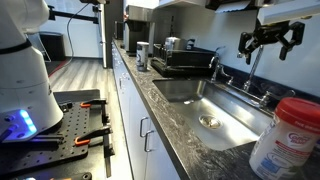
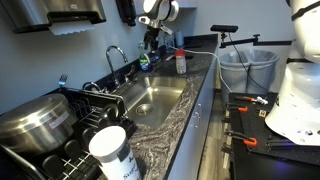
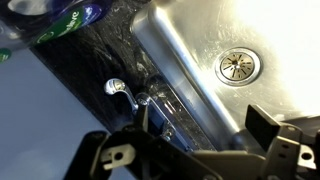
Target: Open the faucet using the faucet handle on the right then close it.
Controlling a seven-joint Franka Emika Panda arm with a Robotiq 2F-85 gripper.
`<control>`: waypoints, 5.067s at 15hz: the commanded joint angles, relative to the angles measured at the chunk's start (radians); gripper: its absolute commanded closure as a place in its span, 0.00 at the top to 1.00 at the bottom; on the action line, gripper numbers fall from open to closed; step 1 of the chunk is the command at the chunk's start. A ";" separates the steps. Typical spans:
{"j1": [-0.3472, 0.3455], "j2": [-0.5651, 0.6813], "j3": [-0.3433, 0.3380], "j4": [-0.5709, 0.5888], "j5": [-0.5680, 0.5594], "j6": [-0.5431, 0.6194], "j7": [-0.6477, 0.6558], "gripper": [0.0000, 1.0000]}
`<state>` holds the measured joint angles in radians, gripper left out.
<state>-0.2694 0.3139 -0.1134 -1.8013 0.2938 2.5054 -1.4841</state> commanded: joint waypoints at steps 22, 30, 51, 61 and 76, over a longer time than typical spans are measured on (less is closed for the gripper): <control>-0.132 0.583 0.158 0.738 -0.091 -0.117 -0.138 1.00; -0.118 0.747 0.164 0.997 -0.132 -0.264 -0.126 1.00; -0.098 0.829 0.141 1.148 -0.190 -0.343 -0.151 0.03; -0.091 0.791 0.138 1.103 -0.197 -0.351 -0.155 0.03; -0.079 0.740 0.123 1.049 -0.238 -0.352 -0.153 0.03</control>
<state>-0.3582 1.1379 0.0272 -0.6669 0.0815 2.2106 -1.6212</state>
